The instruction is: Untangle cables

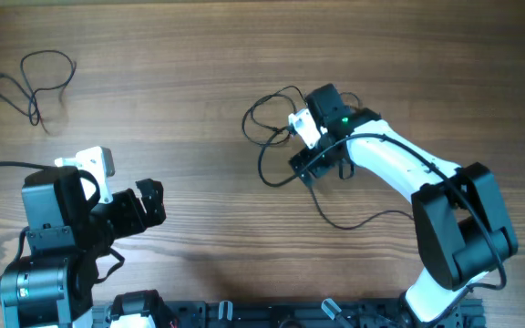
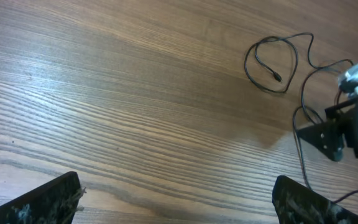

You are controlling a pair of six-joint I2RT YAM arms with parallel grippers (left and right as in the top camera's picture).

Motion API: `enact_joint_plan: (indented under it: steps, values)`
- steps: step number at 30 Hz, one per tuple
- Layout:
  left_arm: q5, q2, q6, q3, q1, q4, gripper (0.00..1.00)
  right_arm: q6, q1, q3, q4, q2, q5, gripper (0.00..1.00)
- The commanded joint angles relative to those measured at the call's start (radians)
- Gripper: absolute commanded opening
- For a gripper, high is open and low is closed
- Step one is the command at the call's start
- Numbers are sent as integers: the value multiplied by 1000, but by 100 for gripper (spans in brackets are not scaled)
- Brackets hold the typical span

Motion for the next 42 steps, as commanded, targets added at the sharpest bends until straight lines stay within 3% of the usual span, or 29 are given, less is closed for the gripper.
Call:
enact_joint_plan:
  steps: [1, 6, 7, 10, 14, 19, 25, 29, 33, 36, 40, 41, 42]
  values:
    - [-9, -5, 12, 1, 3, 2, 100, -2, 0, -52, 16, 24, 30, 100]
    - [-9, -5, 12, 1, 3, 3, 100, 167, 0, -85, 21, 24, 25, 96]
    - [-9, -5, 12, 1, 3, 3, 100, 213, 0, -93, 9, 24, 10, 82]
    - [-9, -5, 12, 1, 3, 2, 100, 239, 0, -102, -25, 24, -85, 29]
    - [-9, -5, 12, 1, 3, 2, 100, 333, 0, -102, -25, 24, -95, 4]
    - [-9, -5, 12, 1, 3, 3, 100, 429, 0, -3, -88, -46, -122, 4]
    - [-9, -5, 12, 1, 3, 3, 100, 433, -12, 114, -197, -352, -36, 4]
    - [-9, -5, 12, 1, 3, 3, 100, 443, -156, 115, -209, -666, 176, 4]
    - [-9, -5, 12, 1, 3, 2, 100, 439, -385, 114, -144, -832, 481, 4]
    - [-9, -5, 12, 1, 3, 2, 100, 442, -573, 114, -27, -809, 623, 4]
    - [-9, -5, 12, 1, 3, 2, 100, 439, -793, 114, 169, -673, 632, 4]
    - [-9, -5, 12, 1, 3, 2, 100, 424, -853, 114, 240, -618, 630, 4]
    - [-9, -5, 12, 1, 3, 3, 100, 315, -904, 114, 329, -557, 603, 4]
